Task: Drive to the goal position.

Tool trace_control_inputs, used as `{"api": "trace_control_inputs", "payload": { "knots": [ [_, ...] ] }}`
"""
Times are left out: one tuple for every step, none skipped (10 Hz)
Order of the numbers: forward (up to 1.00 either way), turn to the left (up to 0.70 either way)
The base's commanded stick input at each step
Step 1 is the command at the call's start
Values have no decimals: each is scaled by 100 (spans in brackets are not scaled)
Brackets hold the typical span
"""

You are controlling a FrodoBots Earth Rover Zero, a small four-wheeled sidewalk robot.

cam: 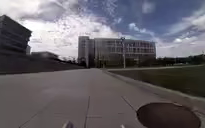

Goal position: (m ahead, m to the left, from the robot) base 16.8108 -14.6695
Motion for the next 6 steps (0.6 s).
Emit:
{"api": "trace_control_inputs", "payload": {
  "knots": [
    [100, 0],
    [100, 0],
    [100, 0],
    [100, 0],
    [100, 0],
    [100, 0]
  ]
}}
